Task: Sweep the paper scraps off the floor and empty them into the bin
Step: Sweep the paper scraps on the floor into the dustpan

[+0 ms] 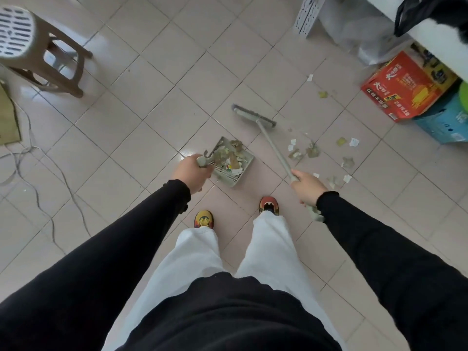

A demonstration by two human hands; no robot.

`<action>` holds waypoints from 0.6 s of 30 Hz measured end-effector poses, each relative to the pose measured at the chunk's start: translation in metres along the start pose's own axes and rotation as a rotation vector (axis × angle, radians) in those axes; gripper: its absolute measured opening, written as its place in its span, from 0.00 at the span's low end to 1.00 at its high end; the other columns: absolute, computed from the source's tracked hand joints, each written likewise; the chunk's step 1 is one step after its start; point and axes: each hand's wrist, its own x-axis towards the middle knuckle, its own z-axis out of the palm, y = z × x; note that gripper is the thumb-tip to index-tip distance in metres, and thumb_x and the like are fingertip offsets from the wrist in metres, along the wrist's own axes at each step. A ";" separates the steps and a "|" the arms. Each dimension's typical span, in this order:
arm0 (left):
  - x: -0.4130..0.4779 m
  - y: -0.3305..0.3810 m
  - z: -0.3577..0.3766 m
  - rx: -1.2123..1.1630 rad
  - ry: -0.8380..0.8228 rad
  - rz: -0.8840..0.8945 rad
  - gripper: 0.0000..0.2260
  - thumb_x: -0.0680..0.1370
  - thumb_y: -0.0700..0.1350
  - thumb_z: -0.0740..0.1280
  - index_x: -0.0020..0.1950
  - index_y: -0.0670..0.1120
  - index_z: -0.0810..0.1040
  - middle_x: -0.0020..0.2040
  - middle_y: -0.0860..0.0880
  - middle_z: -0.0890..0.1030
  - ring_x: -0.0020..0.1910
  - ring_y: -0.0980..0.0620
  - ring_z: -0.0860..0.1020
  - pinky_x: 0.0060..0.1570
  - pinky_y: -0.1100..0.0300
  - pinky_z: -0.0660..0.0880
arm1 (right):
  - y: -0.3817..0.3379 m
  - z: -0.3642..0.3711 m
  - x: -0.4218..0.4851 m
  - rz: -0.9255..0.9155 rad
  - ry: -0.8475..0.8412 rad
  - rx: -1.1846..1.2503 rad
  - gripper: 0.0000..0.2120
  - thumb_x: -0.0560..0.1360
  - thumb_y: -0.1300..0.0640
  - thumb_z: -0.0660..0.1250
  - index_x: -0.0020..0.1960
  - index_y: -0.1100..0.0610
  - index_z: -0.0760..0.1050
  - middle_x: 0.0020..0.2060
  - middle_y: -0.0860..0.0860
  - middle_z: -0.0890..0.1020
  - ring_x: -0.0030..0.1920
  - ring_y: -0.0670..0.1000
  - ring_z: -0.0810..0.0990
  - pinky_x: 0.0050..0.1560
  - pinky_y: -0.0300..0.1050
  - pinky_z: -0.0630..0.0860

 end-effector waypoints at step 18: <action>-0.024 0.016 0.054 -0.112 0.142 -0.128 0.07 0.78 0.40 0.66 0.52 0.51 0.79 0.55 0.33 0.82 0.28 0.50 0.69 0.26 0.60 0.68 | 0.054 -0.066 -0.013 -0.140 -0.211 -0.102 0.25 0.80 0.60 0.53 0.77 0.50 0.64 0.46 0.52 0.78 0.32 0.52 0.73 0.29 0.43 0.71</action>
